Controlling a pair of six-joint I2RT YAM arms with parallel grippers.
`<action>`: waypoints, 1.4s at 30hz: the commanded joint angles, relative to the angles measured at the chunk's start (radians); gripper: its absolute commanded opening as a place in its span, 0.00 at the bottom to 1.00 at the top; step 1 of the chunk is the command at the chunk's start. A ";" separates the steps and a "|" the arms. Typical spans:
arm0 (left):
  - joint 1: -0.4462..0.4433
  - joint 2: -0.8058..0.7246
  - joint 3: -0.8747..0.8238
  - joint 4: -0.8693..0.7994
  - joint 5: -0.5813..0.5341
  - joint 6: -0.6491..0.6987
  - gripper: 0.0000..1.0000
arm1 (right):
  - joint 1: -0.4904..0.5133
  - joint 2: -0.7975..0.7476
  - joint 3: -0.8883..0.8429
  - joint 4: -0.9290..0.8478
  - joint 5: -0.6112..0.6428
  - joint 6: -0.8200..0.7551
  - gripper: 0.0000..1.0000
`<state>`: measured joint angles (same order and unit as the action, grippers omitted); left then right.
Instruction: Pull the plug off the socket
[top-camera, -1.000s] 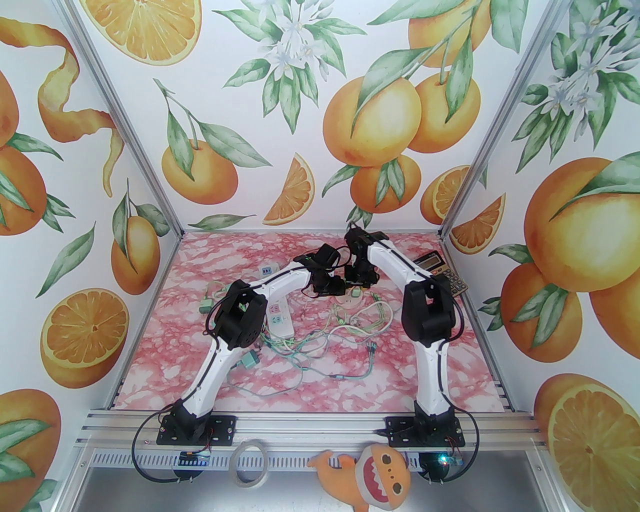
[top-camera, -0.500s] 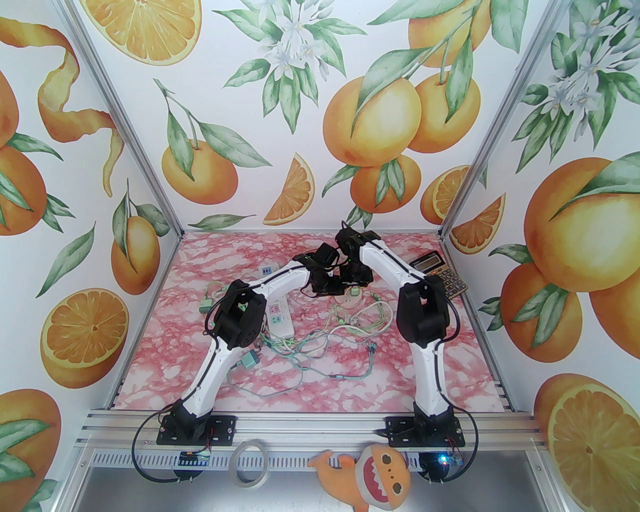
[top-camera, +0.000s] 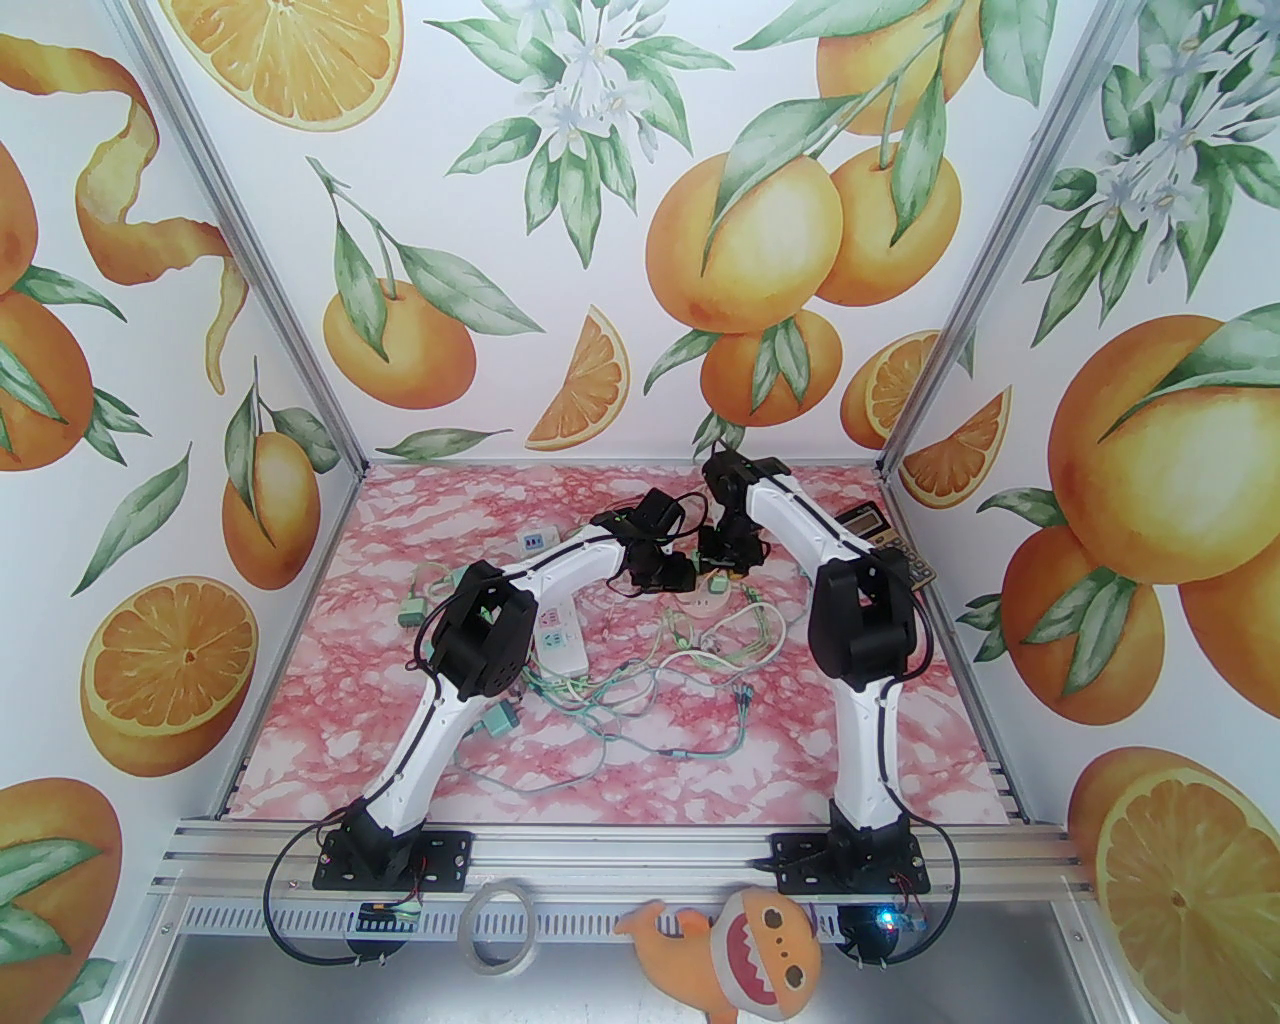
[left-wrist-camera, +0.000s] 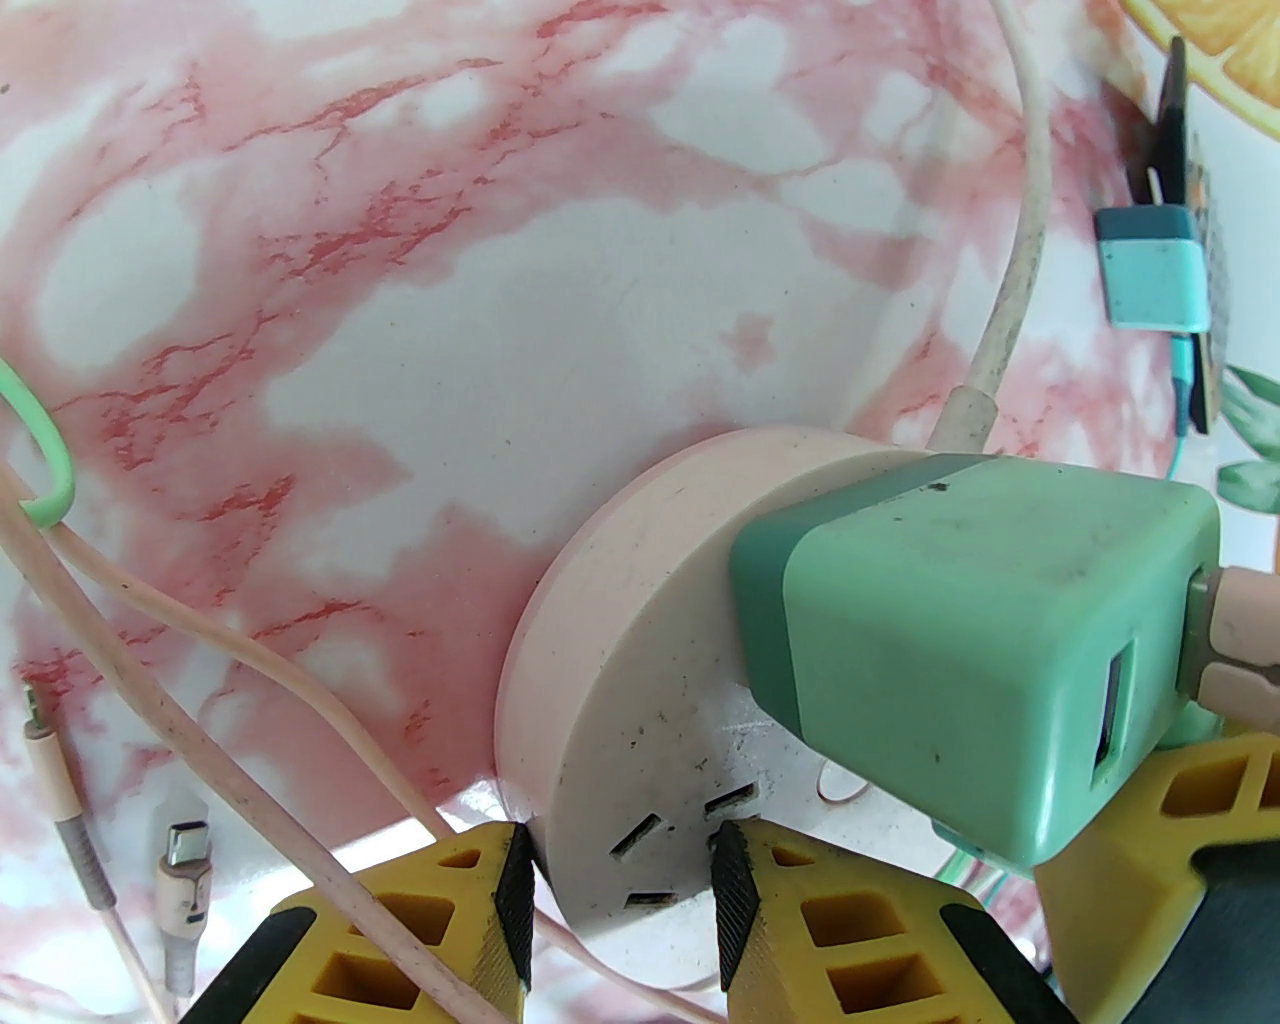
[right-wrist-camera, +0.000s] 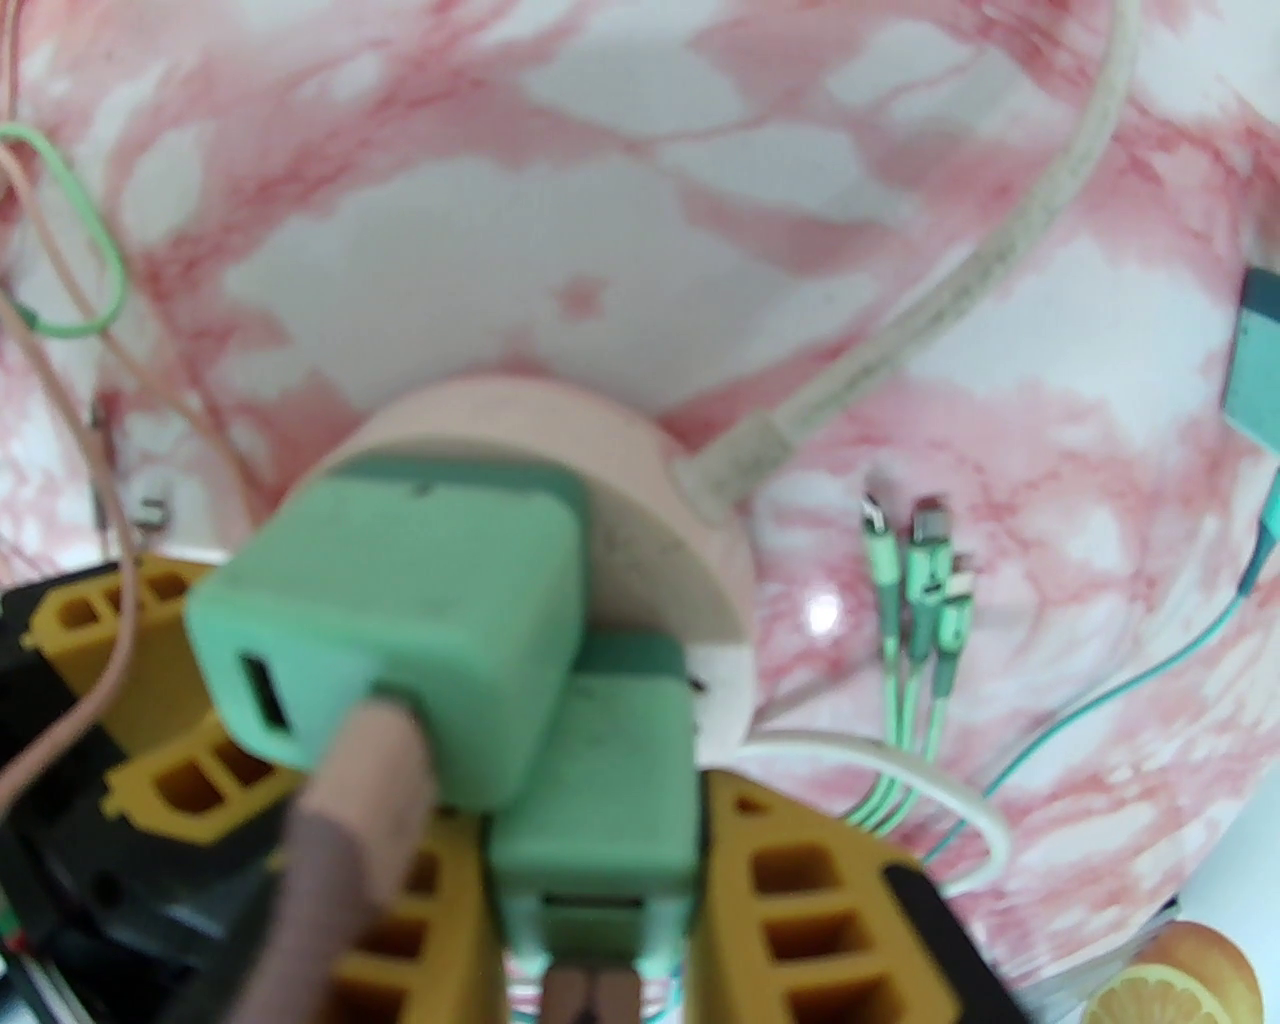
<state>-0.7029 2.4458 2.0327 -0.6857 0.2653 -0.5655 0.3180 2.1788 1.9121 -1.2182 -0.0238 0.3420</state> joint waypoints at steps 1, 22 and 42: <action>-0.048 0.196 -0.093 -0.226 -0.060 0.035 0.36 | 0.122 -0.044 0.094 -0.037 0.011 -0.042 0.27; -0.046 0.205 -0.066 -0.242 -0.064 0.043 0.36 | 0.051 -0.092 0.053 -0.009 -0.005 -0.036 0.27; -0.004 -0.033 0.029 -0.178 -0.053 0.003 0.54 | -0.047 -0.335 -0.287 0.273 -0.090 0.111 0.28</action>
<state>-0.6998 2.4405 2.0666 -0.7296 0.2459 -0.5678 0.2798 1.9072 1.6646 -1.0233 -0.0902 0.4053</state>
